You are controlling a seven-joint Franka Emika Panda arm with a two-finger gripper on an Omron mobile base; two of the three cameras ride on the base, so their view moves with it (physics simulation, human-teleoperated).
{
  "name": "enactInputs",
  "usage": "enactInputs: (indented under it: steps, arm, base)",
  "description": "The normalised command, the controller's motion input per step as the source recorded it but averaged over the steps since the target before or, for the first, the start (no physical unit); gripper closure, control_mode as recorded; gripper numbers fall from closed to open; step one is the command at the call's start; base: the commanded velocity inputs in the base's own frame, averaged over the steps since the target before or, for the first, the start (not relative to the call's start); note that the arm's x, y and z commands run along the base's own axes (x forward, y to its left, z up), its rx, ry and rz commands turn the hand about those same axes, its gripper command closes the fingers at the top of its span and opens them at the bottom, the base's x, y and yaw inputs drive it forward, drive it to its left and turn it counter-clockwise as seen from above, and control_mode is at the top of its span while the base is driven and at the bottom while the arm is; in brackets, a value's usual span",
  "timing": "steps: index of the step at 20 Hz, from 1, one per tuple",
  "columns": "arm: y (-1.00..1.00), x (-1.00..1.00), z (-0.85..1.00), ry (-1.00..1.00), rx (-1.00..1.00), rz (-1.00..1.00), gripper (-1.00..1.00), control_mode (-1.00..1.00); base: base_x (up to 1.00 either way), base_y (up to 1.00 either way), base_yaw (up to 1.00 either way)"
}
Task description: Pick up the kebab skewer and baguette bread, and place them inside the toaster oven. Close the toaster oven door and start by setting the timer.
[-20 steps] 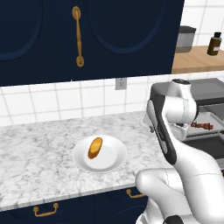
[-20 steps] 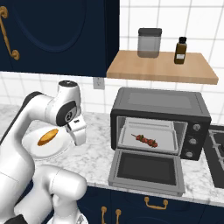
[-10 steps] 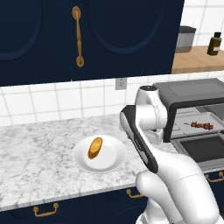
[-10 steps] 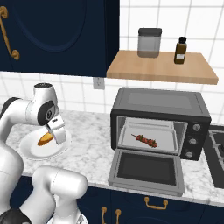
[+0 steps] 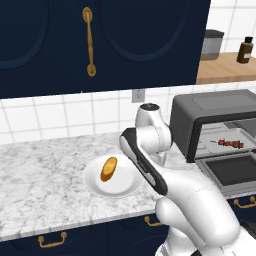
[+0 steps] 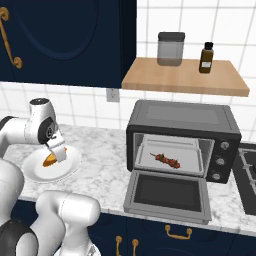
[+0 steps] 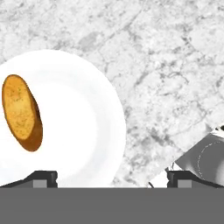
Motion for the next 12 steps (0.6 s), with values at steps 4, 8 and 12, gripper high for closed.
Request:
enactInputs:
  steps: [4, 8, 12]
  arm:
    - [0.39, 0.46, -0.02, -0.02, 0.07, 0.00, -1.00, -1.00]
    - [0.50, 0.44, -0.15, 0.00, 0.04, 0.02, -1.00, -1.00]
    - [0.57, 0.25, -0.35, 0.00, 0.00, 0.04, -1.00, -1.00]
  base:
    - [0.00, 0.00, 0.00]
    - [0.00, 0.00, 0.00]
    - [0.00, 0.00, 0.00]
